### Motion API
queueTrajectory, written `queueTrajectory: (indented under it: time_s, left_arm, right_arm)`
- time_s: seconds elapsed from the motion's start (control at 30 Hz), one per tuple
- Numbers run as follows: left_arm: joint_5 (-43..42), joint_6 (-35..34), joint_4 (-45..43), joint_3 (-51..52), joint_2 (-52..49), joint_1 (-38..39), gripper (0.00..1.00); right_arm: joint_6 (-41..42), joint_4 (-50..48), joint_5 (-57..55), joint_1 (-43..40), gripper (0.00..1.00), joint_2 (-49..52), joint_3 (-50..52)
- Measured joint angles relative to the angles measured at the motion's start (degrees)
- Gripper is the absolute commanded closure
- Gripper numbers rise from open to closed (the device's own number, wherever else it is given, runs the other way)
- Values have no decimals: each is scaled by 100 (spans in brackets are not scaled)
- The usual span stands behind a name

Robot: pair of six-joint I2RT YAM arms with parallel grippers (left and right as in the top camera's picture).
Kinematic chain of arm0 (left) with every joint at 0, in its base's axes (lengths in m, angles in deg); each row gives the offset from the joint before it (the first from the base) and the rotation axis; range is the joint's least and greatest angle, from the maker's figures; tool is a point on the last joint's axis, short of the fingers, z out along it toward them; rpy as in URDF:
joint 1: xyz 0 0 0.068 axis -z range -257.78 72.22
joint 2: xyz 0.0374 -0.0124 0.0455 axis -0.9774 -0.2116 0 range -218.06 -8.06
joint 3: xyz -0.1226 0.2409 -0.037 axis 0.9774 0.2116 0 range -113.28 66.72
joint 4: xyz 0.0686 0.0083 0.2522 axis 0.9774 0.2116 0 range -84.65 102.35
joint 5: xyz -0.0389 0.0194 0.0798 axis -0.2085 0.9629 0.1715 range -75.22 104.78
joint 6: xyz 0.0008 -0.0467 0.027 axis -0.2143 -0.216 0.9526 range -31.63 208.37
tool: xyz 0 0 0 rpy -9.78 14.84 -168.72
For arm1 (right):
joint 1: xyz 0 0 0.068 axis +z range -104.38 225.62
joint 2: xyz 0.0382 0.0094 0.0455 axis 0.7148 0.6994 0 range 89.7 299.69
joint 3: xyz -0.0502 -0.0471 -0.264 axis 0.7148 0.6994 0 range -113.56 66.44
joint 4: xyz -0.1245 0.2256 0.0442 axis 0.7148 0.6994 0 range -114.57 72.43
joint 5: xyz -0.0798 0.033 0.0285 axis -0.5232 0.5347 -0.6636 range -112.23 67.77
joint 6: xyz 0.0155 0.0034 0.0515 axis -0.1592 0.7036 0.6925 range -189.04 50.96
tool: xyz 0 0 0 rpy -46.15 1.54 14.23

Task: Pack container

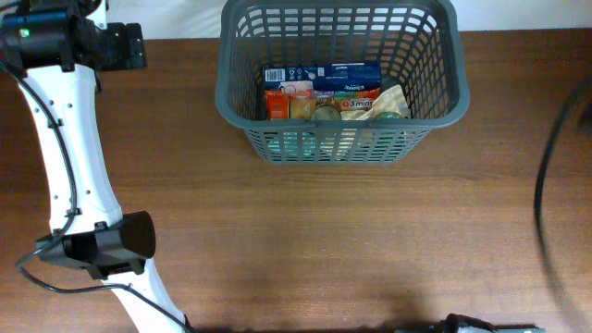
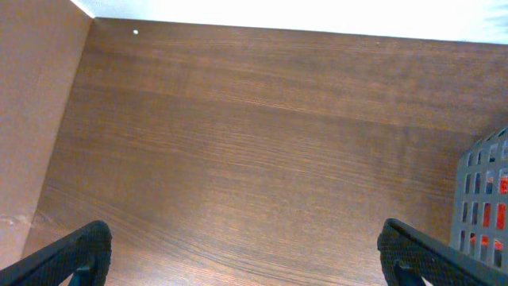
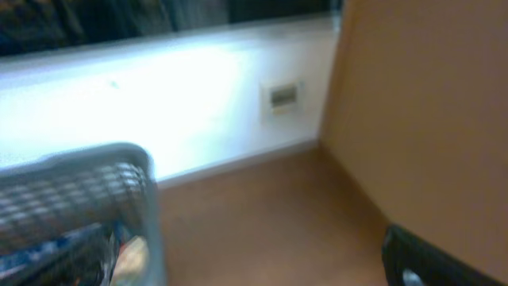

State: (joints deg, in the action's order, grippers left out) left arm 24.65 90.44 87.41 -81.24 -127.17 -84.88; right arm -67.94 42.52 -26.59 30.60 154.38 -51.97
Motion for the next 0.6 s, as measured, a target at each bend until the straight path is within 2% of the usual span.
queueTrajectory:
  time_s: [0.17, 0.27, 0.4, 0.6]
  left_arm:
    - [0, 0, 2, 2, 0, 0, 1]
    - [2, 0, 0, 2, 0, 0, 1]
    - [2, 0, 4, 2, 0, 0, 1]
    - [0, 0, 2, 2, 0, 0, 1]
  right_arm:
    - [17, -800, 260, 525, 1, -2487, 2363]
    - [17, -1161, 474, 835, 1, -3585, 3840]
    - [20, -1602, 619, 1187, 1, -4503, 5755]
    - [17, -2225, 708, 1272, 1, -5333, 7969]
